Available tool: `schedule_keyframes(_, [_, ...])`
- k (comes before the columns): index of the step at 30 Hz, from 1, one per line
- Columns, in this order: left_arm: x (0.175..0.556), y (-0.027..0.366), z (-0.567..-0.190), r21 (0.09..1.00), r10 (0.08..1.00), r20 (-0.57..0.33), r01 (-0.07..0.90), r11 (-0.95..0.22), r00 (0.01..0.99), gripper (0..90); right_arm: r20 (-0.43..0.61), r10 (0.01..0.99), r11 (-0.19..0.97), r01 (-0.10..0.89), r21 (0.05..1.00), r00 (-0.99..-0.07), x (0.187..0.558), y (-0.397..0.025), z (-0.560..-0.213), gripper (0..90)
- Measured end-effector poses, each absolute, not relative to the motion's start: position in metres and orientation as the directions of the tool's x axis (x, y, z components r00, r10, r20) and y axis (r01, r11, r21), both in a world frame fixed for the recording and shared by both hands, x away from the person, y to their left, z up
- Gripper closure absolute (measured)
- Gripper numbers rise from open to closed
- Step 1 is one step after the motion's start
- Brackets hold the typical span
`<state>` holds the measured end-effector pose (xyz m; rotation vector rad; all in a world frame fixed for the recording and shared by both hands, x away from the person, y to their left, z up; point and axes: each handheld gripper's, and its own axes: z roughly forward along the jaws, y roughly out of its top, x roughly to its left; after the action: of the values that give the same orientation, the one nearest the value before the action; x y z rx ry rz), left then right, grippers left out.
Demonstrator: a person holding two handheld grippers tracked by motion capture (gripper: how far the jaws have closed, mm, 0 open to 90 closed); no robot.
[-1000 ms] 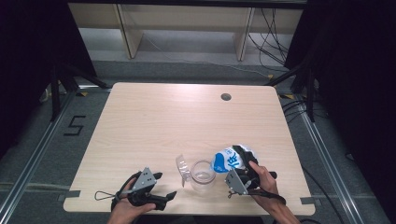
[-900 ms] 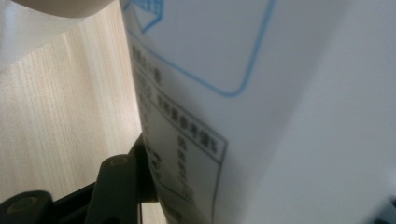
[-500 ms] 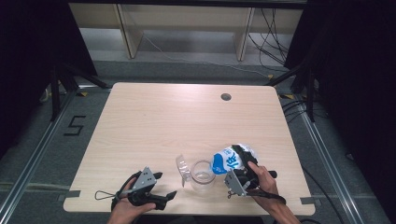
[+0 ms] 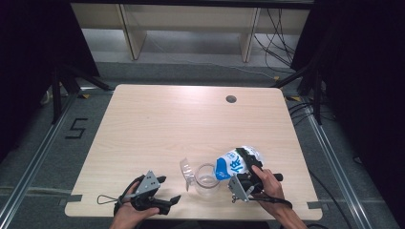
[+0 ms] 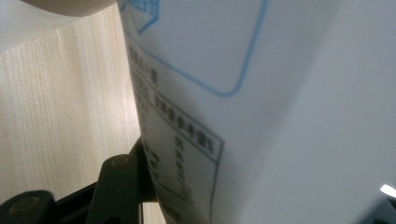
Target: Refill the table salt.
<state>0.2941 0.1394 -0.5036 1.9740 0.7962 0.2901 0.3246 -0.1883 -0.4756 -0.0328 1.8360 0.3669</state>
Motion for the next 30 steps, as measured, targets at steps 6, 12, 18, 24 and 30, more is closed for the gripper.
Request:
schedule_keyframes(6, [0.2939,0.1393,-0.5037,0.846,0.643,-0.124,0.419,-0.329,0.756,15.2,-0.948,0.143,0.953,-0.217,0.21,-0.285,0.3253,-0.1876,-0.4764,47.7])
schedule_keyframes(12, [0.2947,0.1405,-0.5031,0.843,0.638,-0.102,0.407,-0.352,0.763,15.2,-0.948,0.141,0.954,-0.218,0.207,-0.284,0.3261,-0.1872,-0.4763,47.7])
schedule_keyframes(18, [0.2946,0.1404,-0.5032,0.842,0.639,-0.102,0.408,-0.353,0.763,15.2,-0.958,0.096,0.957,-0.239,0.164,-0.27,0.3267,-0.1855,-0.4739,47.9])
schedule_keyframes(24, [0.2946,0.1405,-0.5032,0.842,0.638,-0.103,0.408,-0.352,0.763,15.2,-0.944,0.141,0.956,-0.205,0.208,-0.297,0.3247,-0.1853,-0.478,48.1])
schedule_keyframes(30, [0.2951,0.1413,-0.503,0.839,0.634,-0.09,0.402,-0.367,0.768,15.2,-0.967,0.072,0.961,-0.244,0.133,-0.246,0.3263,-0.1852,-0.4754,48.5])
